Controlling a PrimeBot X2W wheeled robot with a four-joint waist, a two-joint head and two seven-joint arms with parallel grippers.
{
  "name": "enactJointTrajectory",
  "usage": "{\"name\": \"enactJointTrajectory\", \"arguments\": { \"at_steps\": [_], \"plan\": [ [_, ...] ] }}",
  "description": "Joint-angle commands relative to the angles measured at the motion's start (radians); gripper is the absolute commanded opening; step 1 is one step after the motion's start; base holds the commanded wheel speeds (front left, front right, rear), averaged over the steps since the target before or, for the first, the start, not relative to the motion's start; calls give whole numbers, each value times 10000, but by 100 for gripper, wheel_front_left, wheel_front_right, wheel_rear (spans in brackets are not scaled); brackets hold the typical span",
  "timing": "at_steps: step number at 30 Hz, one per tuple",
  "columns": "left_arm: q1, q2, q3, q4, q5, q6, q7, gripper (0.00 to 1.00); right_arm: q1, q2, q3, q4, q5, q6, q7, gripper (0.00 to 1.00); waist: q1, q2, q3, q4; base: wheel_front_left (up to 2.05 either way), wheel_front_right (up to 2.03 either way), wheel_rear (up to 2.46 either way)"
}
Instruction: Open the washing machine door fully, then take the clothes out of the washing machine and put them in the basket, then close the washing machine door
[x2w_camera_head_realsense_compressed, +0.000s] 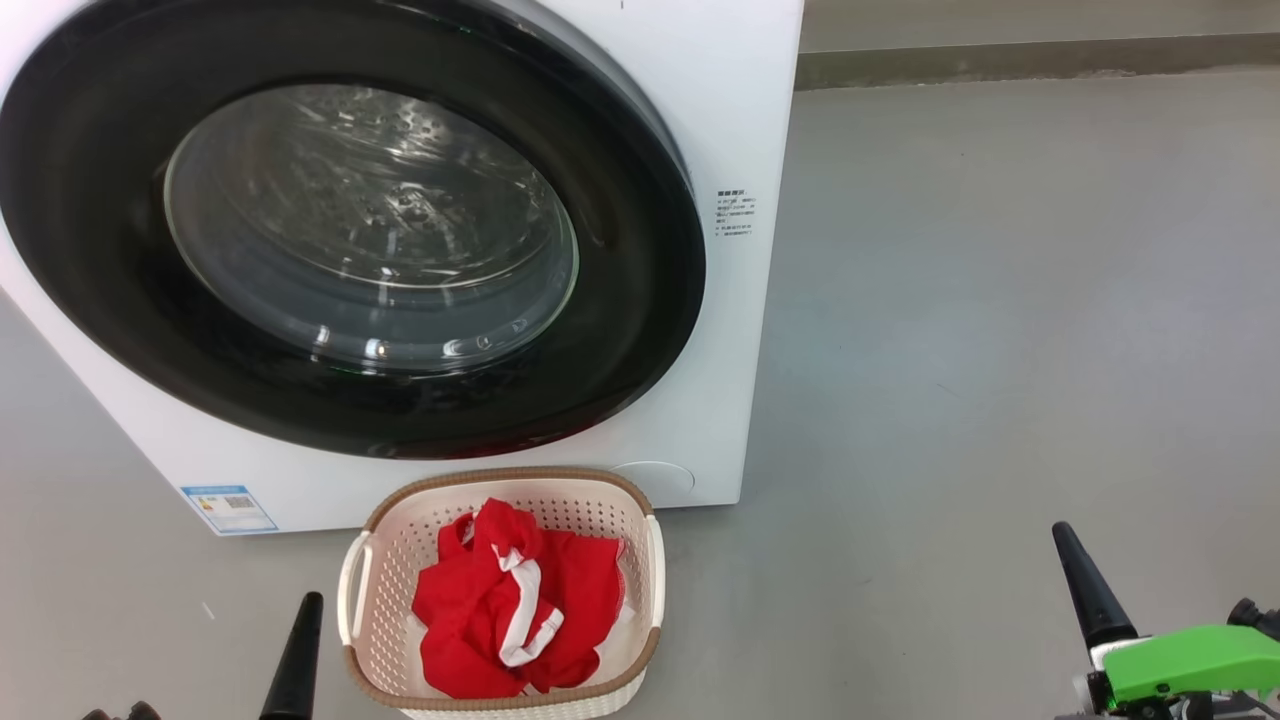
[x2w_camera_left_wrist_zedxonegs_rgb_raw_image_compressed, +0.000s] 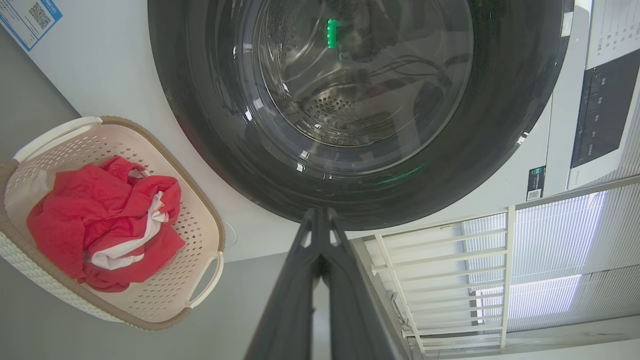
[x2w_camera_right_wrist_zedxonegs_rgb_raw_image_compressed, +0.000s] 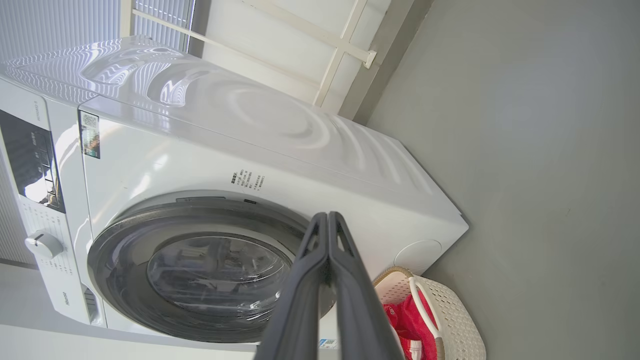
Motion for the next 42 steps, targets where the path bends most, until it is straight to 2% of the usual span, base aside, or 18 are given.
{"name": "enactJointTrajectory", "arguments": {
  "at_steps": [1,27,42],
  "plan": [
    [-447,203,205,-213,-247,-55,85,0,-561,-87,74,-321,225,-1,58,0,0,0,3,7,0,0,0],
    [-983,240,247,-191,-3189,-69,830,0,-1123,64,-141,-489,2594,-9,829,0,-1,0,66,192,0,0,0],
    [-986,240,246,-191,-3207,-69,834,0,-1127,68,-148,-490,2604,-9,839,0,-1,0,67,193,0,0,0]
  ]
}}
